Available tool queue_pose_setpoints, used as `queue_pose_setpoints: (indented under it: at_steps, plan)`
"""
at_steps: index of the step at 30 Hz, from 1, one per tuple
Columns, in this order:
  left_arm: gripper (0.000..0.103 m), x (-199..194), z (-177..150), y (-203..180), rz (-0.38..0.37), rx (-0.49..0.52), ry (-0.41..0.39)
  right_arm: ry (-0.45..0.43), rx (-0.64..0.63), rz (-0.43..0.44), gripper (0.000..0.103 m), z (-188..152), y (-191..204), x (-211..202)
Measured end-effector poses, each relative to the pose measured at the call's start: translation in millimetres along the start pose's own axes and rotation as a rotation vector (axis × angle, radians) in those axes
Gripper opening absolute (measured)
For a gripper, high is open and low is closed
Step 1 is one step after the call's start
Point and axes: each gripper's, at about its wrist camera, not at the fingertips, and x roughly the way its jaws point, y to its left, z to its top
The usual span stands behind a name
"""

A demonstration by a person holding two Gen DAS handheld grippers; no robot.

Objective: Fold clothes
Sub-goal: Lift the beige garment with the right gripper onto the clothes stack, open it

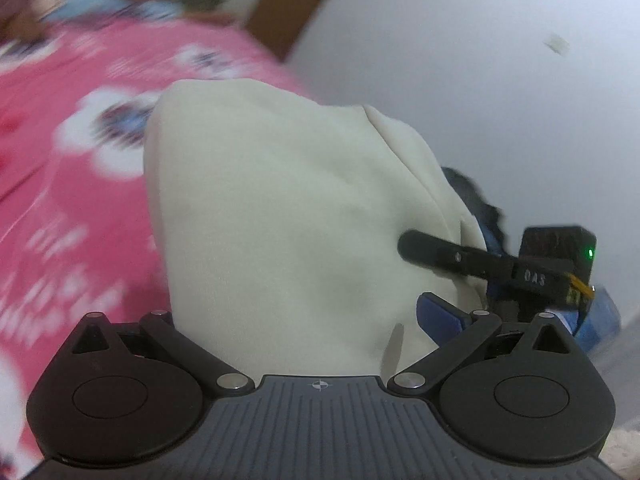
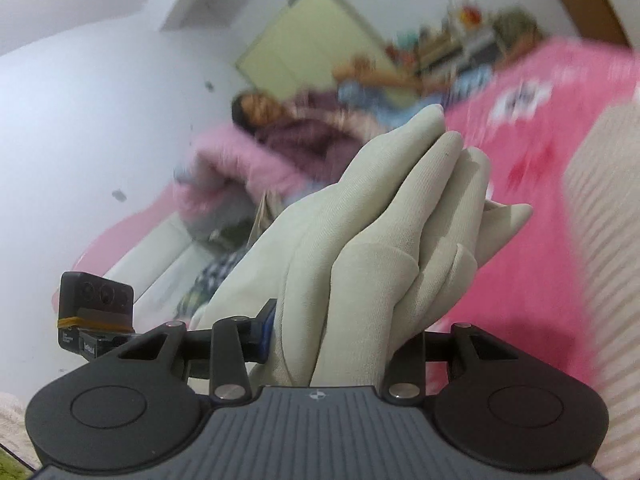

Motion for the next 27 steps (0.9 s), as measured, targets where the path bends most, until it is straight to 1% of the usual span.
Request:
queue_pose_setpoints:
  at_steps: [3,6,9,11,13,16,17,18,19,22,25,27]
  plan:
    - [0.102,36.0,24.1,-40.1,-0.063,0.097,-0.019,-0.068,-0.058,-0.049,0.045,30.9,-7.1,-48.0]
    - [0.102,74.5,40.2,-71.2,-0.106,0.158,-0.040,-0.100,-0.094,-0.107,0.045,59.0,-24.4,-84.9]
    - [0.102,115.1,48.8,-88.4,-0.151,0.173,-0.038,-0.098,-0.076,-0.134,0.045,72.3,-63.0,-105.4]
    - [0.102,144.3,45.0,-89.2,-0.169,0.162,0.001,-0.095,-0.061,-0.151,0.048,80.2,-90.1,-118.2]
    - [0.102,177.0,32.9,-84.4,-0.168,0.144,0.067,-0.053,0.005,-0.176,0.051,69.6,-133.1,-116.8]
    - [0.099,222.2,11.7,-69.0,-0.155,0.060,0.204,0.043,0.207,-0.270,0.052,39.8,-202.8,-101.8]
    - [0.099,228.7,7.1,-65.6,-0.163,0.040,0.223,0.066,0.249,-0.277,0.054,29.9,-218.8,-96.1]
    - [0.099,228.9,4.5,-64.7,-0.185,0.034,0.217,0.050,0.243,-0.255,0.054,23.3,-223.3,-93.7]
    - [0.100,227.9,4.6,-64.9,-0.196,0.032,0.210,0.036,0.225,-0.238,0.055,25.0,-220.6,-93.3]
    - [0.100,220.8,14.3,-69.8,-0.199,0.036,0.184,0.017,0.168,-0.209,0.055,39.5,-207.9,-91.7]
    - [0.100,212.1,21.8,-78.6,-0.209,0.019,0.160,0.015,0.108,-0.209,0.054,54.6,-196.4,-86.7]
    - [0.100,216.5,21.7,-82.7,-0.202,0.026,0.156,0.020,0.097,-0.217,0.054,56.7,-197.6,-82.3]
